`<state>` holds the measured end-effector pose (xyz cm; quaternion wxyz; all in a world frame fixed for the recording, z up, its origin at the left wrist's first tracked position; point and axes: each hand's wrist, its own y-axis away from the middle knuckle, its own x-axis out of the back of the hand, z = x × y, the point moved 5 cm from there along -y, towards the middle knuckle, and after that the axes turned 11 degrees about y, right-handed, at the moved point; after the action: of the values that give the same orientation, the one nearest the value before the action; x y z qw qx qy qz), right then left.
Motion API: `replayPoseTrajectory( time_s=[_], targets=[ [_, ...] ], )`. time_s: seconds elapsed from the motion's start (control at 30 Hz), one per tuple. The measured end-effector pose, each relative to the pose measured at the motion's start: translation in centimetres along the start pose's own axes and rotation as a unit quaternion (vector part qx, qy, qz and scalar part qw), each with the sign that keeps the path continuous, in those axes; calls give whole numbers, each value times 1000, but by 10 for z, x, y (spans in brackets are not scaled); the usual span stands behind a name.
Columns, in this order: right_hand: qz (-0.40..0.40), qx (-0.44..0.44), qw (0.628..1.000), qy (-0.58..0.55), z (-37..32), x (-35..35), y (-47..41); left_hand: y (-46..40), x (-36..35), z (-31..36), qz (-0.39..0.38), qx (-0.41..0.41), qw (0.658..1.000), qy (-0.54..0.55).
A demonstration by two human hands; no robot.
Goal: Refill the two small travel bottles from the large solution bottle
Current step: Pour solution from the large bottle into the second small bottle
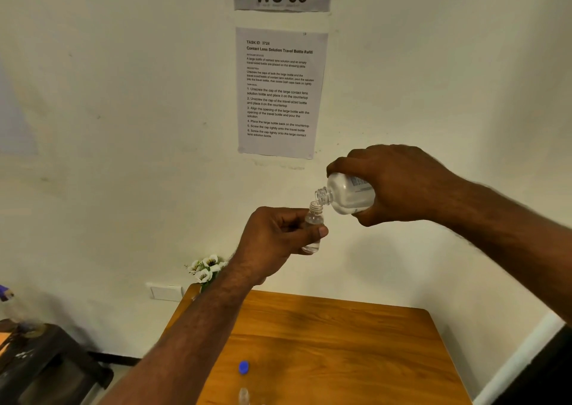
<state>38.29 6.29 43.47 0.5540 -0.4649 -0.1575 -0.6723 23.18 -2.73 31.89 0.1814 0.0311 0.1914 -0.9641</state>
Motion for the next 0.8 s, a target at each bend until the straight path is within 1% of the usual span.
replayPoseTrajectory(
  time_s=[0.63, 0.8],
  targets=[
    [-6, 1, 1000, -5, -1, -2, -2, -1, 1, -3, 4, 4, 1000, -8],
    [-6, 1, 1000, -8, 0, -5, -3, -2, 1, -3, 9, 5, 1000, 5]
  ],
)
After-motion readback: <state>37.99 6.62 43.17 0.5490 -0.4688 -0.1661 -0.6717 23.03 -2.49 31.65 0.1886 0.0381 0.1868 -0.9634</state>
